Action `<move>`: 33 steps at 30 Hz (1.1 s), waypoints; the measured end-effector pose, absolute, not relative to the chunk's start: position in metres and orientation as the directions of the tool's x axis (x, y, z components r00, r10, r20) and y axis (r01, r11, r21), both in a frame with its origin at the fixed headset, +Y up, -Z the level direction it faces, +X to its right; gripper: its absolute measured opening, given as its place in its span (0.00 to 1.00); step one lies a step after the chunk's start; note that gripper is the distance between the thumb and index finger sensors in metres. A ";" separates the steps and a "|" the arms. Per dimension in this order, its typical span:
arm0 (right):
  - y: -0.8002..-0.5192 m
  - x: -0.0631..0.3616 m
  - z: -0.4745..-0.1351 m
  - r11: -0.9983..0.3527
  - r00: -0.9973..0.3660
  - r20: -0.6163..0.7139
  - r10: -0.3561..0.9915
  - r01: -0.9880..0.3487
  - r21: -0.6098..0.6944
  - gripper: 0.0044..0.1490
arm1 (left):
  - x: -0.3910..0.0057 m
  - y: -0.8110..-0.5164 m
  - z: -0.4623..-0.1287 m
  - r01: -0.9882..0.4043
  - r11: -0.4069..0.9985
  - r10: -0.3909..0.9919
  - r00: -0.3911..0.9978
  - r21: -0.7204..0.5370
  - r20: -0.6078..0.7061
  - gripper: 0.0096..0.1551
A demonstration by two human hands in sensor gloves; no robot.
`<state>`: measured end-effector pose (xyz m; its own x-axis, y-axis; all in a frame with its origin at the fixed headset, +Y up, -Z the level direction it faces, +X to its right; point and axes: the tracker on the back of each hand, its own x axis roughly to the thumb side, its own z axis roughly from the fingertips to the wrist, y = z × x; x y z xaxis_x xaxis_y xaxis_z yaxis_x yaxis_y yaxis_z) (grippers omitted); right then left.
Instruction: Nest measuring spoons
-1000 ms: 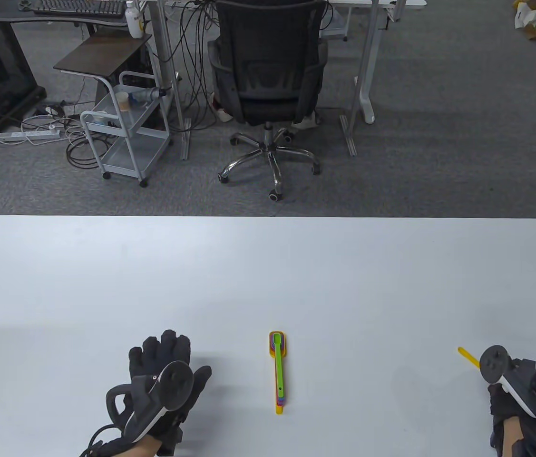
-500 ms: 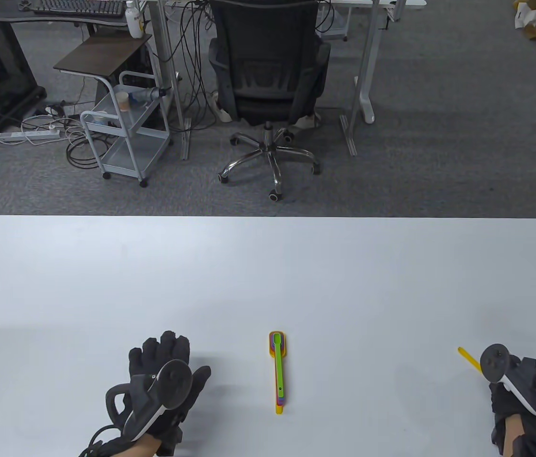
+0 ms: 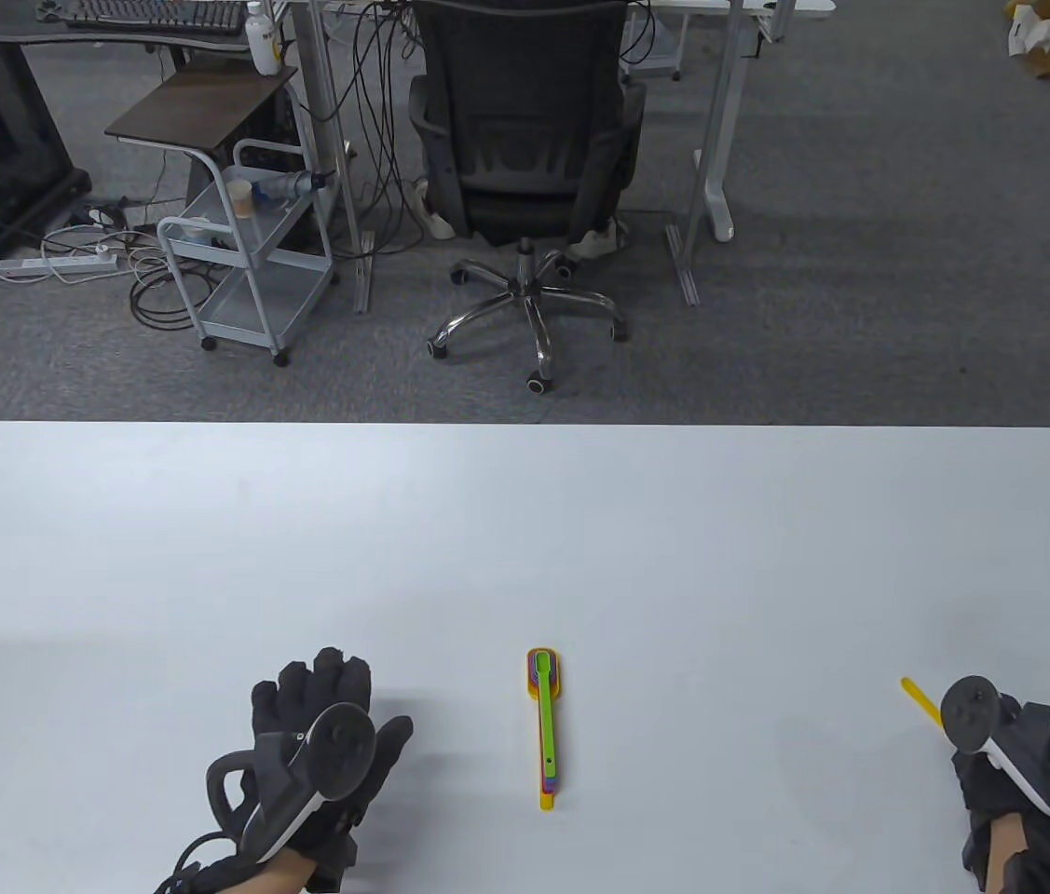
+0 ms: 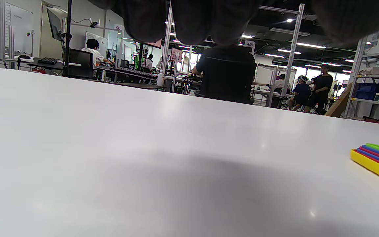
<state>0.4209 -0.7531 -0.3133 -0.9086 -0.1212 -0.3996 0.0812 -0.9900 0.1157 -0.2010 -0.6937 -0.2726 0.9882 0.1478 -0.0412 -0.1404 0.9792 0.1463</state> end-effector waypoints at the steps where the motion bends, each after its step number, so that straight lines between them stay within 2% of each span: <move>1: -0.753 0.422 -0.313 -0.990 -0.908 -0.403 -0.117 0.074 0.121 0.27 | -0.201 -0.694 -0.273 -0.140 0.979 0.147 0.988 0.145 -0.041 0.49; 14: -0.750 0.419 -0.316 -0.987 -0.888 -0.436 -0.146 0.097 0.132 0.27 | -0.201 -0.694 -0.273 -0.135 0.981 0.143 0.989 0.136 -0.048 0.49; 23: -0.729 0.400 -0.318 -0.987 -0.892 -0.430 -0.143 0.097 0.129 0.27 | -0.200 -0.694 -0.273 -0.127 0.984 0.133 0.990 0.126 -0.047 0.50; 33: -0.701 0.353 -0.322 -0.990 -0.911 -0.390 -0.130 0.095 0.107 0.28 | -0.203 -0.696 -0.275 -0.128 0.986 0.135 0.989 0.103 -0.061 0.50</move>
<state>0.3533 -0.7007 -0.3215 -0.9114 -0.1300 -0.3904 0.0954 -0.9897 0.1069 -0.2032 -0.6958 -0.2754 0.9890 0.1346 -0.0607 -0.1279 0.9865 0.1027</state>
